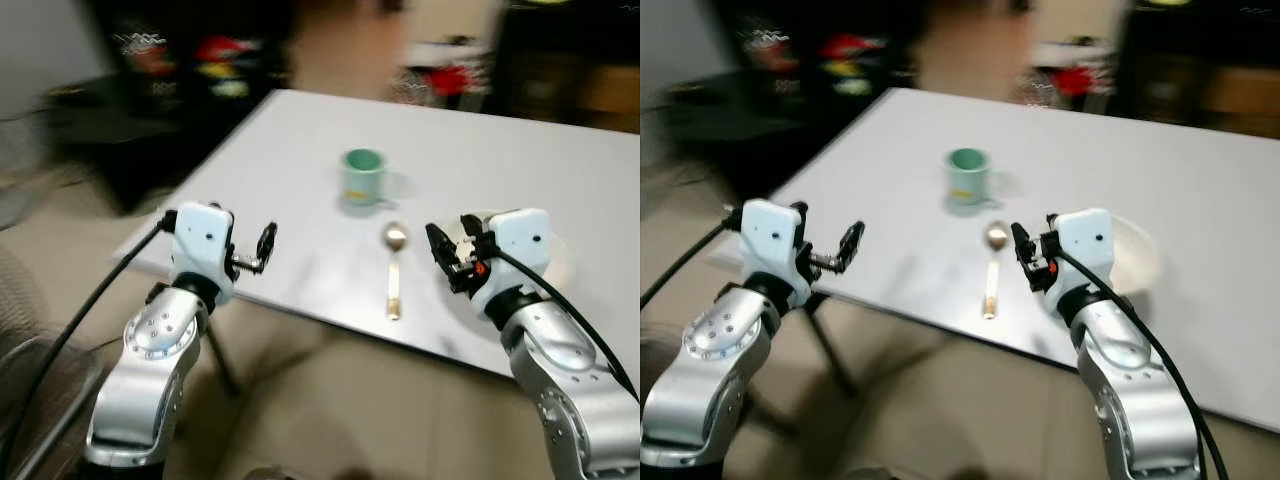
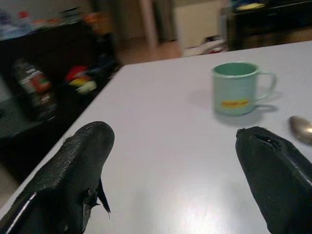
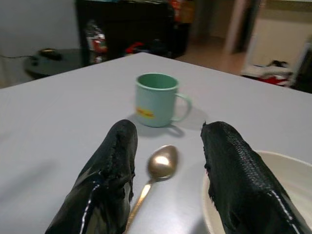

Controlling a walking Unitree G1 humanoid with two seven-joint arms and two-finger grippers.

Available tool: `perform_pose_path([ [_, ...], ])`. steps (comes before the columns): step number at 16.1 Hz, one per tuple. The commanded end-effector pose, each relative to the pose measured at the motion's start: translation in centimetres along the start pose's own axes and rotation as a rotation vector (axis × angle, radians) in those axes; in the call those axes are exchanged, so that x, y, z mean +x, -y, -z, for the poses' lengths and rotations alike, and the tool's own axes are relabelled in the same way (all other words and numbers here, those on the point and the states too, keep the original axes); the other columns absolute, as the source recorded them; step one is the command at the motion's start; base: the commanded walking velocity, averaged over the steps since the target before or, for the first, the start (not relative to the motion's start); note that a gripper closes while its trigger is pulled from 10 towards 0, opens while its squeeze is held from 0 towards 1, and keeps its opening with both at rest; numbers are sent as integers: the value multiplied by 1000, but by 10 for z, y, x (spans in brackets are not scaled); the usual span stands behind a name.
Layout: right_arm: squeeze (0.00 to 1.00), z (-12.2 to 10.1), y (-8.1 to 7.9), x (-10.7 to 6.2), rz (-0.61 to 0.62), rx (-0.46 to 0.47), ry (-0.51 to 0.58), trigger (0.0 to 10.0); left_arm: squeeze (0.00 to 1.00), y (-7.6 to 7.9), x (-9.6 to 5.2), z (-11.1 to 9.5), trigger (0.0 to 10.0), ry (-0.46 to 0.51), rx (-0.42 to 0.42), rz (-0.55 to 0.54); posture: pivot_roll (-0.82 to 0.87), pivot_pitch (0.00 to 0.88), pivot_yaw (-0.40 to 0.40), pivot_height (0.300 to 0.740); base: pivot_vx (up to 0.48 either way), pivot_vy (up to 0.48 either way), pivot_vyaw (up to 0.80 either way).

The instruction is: Setting the table

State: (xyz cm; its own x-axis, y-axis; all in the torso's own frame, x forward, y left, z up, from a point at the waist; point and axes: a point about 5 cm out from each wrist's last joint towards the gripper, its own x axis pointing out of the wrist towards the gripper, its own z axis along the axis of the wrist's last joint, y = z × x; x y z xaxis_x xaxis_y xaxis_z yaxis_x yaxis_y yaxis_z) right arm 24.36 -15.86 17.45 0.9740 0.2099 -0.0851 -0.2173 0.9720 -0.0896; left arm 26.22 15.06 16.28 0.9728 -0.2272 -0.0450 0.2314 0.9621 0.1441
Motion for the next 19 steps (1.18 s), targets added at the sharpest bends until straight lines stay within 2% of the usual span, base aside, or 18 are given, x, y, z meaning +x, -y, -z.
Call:
perform_pose_path([
  [1, 0, -4, -3, -1, -21, 19, 30, 10000, 0, -6, -1, -5, 10000, 16, 14, -32, 45, 0, 71, 740, 0, 0, 800],
  [7, 0, -2, -5, 2, -77, 21, 29, 10000, 0, -9, -7, -3, 10000, -1, 47, -68, 84, 0, 59, 740, 0, 0, 800],
  [9, 0, -2, -9, 3, -106, 88, 31, 10000, 0, -13, -11, -2, 10000, -7, 35, -100, 99, 0, 54, 740, 0, 0, 800],
  [10, 0, -1, -10, 3, -120, 91, 27, 10000, 0, -15, -11, -2, 10000, -7, 33, -106, 97, 0, 56, 740, 0, 0, 800],
  [14, 0, -2, -7, -3, -110, 55, 34, 10000, 0, -14, -2, -1, 10000, -4, -2, -104, 46, 0, 87, 740, 0, 0, 800],
  [19, 0, -3, 1, -1, -91, 58, 42, 10000, 0, -10, 2, -5, 10000, 2, 36, -87, 65, 0, 82, 740, 0, 0, 800],
])
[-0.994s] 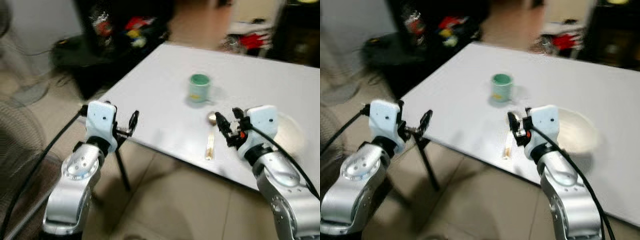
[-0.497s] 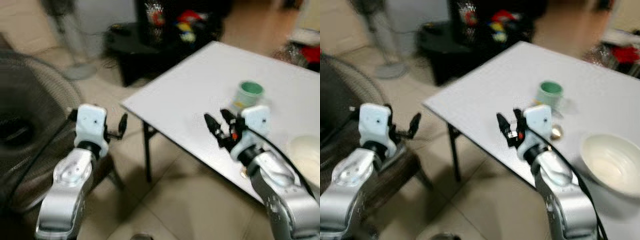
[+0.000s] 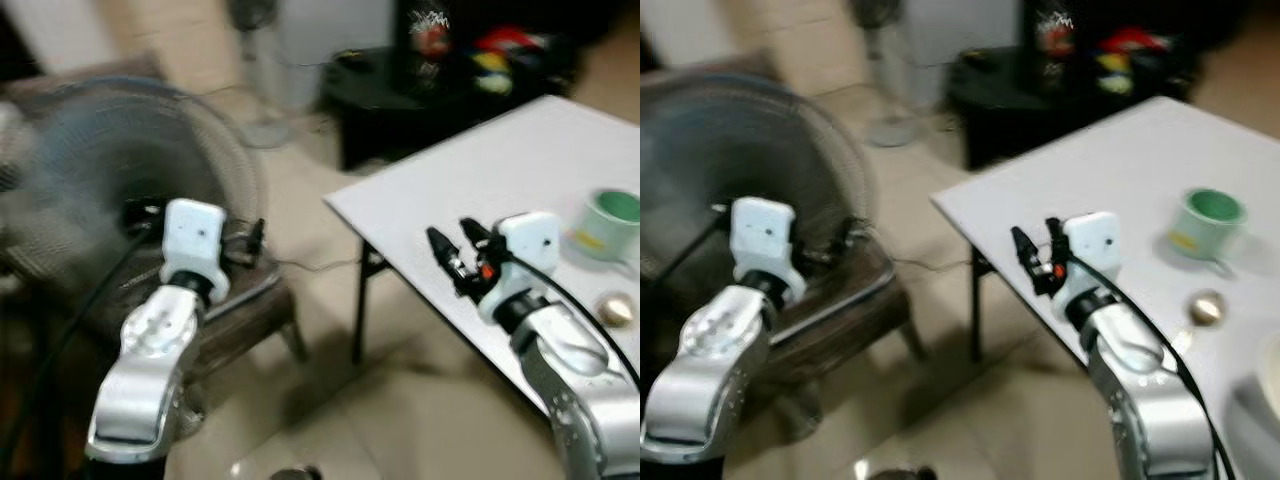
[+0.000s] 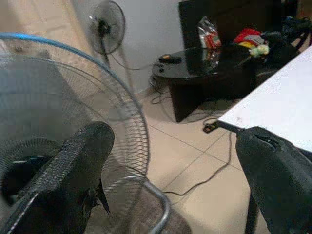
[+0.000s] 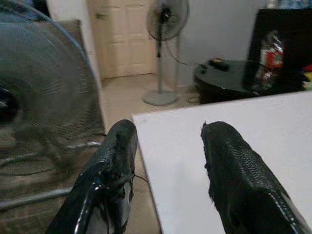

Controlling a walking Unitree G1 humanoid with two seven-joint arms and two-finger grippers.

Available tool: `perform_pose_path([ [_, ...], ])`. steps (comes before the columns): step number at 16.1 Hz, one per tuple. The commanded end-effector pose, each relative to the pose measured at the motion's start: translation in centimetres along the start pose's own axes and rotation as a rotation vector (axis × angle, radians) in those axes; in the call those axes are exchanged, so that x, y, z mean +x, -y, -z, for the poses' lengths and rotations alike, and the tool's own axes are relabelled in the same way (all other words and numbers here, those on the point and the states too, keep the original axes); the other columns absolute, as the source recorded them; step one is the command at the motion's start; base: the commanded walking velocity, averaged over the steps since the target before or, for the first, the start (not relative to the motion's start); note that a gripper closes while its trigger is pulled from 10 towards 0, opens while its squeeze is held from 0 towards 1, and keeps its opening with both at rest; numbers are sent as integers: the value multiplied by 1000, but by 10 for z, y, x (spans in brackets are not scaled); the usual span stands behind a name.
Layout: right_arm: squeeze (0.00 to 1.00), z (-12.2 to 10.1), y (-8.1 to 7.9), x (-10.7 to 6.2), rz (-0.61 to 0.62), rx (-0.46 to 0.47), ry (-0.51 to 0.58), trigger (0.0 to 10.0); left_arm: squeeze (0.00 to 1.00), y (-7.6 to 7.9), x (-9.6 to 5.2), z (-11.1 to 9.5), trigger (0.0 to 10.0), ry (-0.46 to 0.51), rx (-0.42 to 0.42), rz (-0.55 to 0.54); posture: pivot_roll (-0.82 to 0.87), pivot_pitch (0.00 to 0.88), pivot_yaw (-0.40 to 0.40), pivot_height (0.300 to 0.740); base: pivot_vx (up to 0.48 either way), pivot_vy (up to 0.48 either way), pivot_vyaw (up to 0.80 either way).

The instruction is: Setting the table

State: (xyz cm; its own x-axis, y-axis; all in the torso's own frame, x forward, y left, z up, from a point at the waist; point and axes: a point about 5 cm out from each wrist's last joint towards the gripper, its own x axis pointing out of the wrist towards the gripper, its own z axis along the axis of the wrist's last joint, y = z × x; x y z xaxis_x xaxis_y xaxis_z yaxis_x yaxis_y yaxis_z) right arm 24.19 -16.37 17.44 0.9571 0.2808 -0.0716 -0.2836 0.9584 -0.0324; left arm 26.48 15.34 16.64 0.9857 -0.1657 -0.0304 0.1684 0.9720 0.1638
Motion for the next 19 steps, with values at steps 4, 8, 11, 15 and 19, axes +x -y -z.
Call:
perform_pose_path([
  [4, 0, -2, -7, 2, -59, 23, 10, 10000, 0, -12, -6, 5, 10000, -27, 34, -71, 76, 0, 58, 740, 0, 0, 800],
  [8, 0, -2, -11, 1, -72, 15, 8, 10000, 0, -9, -6, 8, 10000, -34, 31, -67, 57, 0, 69, 740, 0, 0, 800],
  [11, 0, -2, -8, 2, -59, 14, 15, 10000, 0, -5, -2, 2, 10000, -17, 45, -40, 79, 0, 72, 740, 0, 0, 800],
  [15, 0, -2, -8, 5, -73, 20, 16, 10000, 0, -15, -8, 3, 10000, -28, 57, -76, 93, 0, 57, 740, 0, 0, 800],
  [19, 0, -5, -9, 3, -83, 7, 20, 10000, 0, -8, 1, 2, 10000, -16, 42, -61, 38, 0, 80, 740, 0, 0, 800],
])
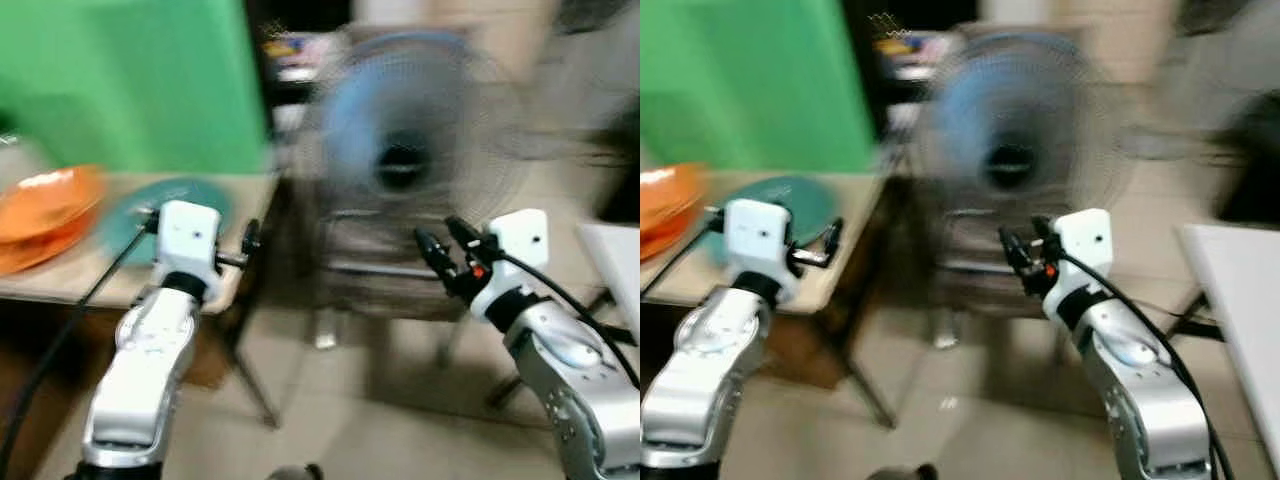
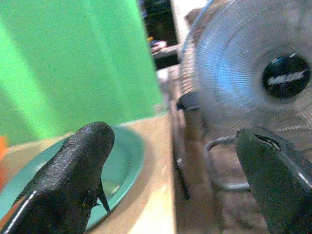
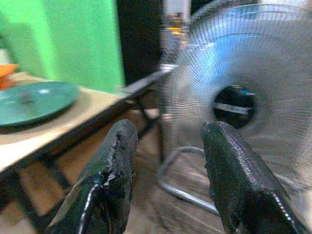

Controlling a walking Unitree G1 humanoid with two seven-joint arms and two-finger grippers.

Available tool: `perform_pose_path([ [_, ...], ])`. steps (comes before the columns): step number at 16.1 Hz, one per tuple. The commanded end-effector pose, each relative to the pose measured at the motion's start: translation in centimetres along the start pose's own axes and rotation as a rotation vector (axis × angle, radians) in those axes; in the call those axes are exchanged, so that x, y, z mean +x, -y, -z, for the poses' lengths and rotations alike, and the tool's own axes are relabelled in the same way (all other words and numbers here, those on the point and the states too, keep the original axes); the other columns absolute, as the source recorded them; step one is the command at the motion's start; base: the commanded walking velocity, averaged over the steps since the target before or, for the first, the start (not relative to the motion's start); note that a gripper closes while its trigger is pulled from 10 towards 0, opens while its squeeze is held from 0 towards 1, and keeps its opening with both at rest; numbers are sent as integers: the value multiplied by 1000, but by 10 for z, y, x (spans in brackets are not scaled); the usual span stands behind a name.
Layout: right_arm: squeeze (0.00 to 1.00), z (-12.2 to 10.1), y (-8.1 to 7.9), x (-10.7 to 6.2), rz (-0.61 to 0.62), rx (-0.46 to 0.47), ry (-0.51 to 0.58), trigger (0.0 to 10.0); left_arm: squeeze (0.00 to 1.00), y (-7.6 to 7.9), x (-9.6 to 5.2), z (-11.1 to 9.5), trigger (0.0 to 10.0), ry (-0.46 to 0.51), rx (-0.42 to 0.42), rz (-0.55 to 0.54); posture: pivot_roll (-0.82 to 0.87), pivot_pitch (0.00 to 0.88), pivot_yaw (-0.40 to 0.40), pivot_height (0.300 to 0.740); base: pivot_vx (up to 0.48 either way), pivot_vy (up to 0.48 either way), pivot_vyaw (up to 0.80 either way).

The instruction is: Setting the table

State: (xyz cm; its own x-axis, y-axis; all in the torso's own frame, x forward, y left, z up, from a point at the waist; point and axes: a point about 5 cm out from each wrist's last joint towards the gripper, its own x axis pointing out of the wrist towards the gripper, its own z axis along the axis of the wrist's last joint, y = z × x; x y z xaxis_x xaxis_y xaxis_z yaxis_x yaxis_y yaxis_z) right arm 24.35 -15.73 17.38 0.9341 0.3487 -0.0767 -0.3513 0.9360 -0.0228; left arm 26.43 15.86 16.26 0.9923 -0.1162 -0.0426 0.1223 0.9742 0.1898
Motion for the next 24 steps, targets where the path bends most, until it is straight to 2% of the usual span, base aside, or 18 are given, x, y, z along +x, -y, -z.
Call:
perform_pose_path([
  [1, 0, -5, -3, -3, -4, 0, 21, 10000, 0, -2, 3, -1, 10000, 3, 15, -6, 33, 0, 83, 740, 0, 0, 800],
  [5, 0, -3, 0, -2, -2, 3, 16, 10000, 0, 2, 6, -6, 10000, 21, 14, 8, 69, 0, 68, 740, 0, 0, 800],
  [7, 0, -3, -2, 4, -20, 11, 18, 10000, 0, -1, 0, -4, 10000, 7, 17, 10, 88, 0, 55, 740, 0, 0, 800],
  [9, 0, 0, -6, 6, -45, 7, 4, 10000, 0, -9, -5, 2, 10000, -25, 40, -35, 95, 0, 49, 740, 0, 0, 800],
  [12, 0, 1, -8, 5, -19, 28, 7, 10000, 0, -13, -3, 2, 10000, -9, 40, -57, 62, 0, 71, 740, 0, 0, 744],
  [13, 0, 3, -9, 1, 22, 77, 17, 10000, 0, -14, 0, -2, 10000, 17, 22, -53, 50, 0, 87, 740, 0, 0, 0],
  [16, 0, 9, -7, -4, 51, 103, 10, 10000, 0, -12, 1, -6, 10000, 35, 18, -34, 70, 0, 82, 740, 91, 0, 0],
  [20, 0, 11, -9, 8, -6, 65, -4, 10000, 0, -17, -11, -5, 10000, 26, 53, -40, 144, 0, 42, 740, 318, 0, 0],
  [24, 0, 12, -12, 20, -25, 36, -12, 10000, 0, -20, -17, 2, 10000, -6, 61, -29, 155, 0, 40, 740, 325, 0, 200],
])
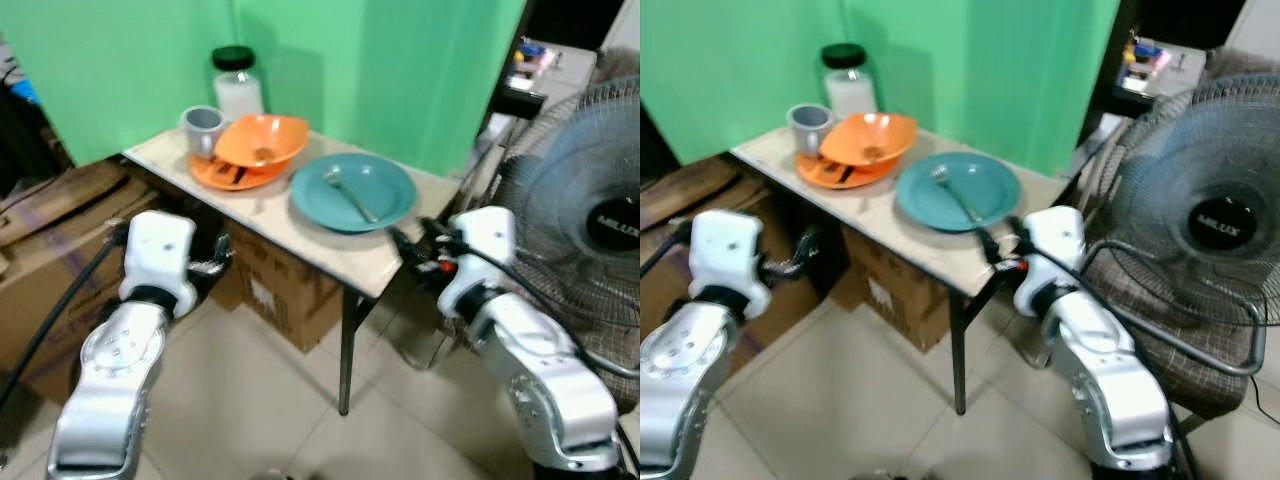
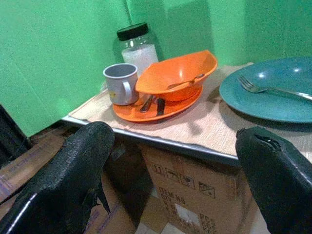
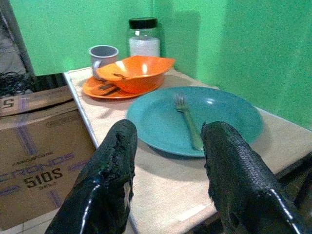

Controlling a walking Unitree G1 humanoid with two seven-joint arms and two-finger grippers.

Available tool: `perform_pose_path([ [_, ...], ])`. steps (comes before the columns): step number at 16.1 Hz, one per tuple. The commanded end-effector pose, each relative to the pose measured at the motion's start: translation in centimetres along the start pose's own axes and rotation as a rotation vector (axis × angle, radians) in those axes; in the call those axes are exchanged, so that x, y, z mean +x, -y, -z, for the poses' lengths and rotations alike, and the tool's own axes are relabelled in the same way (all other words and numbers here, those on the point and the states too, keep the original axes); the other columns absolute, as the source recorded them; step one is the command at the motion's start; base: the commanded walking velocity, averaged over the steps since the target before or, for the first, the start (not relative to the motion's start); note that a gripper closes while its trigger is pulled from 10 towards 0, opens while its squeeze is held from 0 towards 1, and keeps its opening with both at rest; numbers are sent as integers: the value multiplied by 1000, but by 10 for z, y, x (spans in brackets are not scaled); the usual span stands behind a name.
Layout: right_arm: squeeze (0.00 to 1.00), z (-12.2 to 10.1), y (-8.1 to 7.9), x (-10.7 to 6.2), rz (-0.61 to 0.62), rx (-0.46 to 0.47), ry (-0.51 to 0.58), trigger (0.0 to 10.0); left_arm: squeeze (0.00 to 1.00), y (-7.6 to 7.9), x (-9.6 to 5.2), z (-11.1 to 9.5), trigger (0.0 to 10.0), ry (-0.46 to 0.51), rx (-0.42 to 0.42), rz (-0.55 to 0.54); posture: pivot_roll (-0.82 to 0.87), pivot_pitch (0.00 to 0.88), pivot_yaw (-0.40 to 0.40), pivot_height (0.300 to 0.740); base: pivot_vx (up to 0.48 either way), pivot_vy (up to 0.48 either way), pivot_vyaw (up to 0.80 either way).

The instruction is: Setting the table

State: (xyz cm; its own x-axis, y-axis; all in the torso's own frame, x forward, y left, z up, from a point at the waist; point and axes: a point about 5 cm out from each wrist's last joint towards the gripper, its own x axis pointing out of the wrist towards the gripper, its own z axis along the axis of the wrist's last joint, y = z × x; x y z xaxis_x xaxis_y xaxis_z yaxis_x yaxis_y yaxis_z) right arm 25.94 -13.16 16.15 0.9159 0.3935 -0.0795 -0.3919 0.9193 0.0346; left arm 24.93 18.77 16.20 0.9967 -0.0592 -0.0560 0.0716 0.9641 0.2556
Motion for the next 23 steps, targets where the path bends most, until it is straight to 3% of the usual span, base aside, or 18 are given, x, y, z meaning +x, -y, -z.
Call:
perform_pose_path([
  [1, 0, 2, 11, -1, 68, -9, -9, 10000, 0, 7, 0, 0, 10000, 2, 1, 45, 148, 0, 36, 740, 322, 0, 0],
  [6, 0, 2, 11, 8, 52, -78, -21, 10000, 0, 13, 4, 2, 10000, -1, 8, 69, 134, 0, 49, 740, 325, 0, 0],
  [9, 0, 1, 9, 11, 57, -98, -21, 10000, 0, 15, 10, 0, 10000, 10, 4, 77, 117, 0, 59, 740, 324, 0, 800],
  [19, 0, 0, 5, 31, 49, -98, -42, 10000, 0, 14, 12, -2, 10000, 22, 13, 78, 135, 0, 39, 740, 315, 0, 0],
  [22, 0, 4, 2, 41, -3, -155, -135, 10000, 0, 24, 14, -2, 10000, 21, 24, 135, 133, 0, 33, 740, 190, 0, 0],
  [23, 0, 13, 2, 47, -16, -63, -228, 10000, 0, 29, 12, 0, 10000, 16, 51, 201, 140, 0, 30, 740, 0, 0, 0],
])
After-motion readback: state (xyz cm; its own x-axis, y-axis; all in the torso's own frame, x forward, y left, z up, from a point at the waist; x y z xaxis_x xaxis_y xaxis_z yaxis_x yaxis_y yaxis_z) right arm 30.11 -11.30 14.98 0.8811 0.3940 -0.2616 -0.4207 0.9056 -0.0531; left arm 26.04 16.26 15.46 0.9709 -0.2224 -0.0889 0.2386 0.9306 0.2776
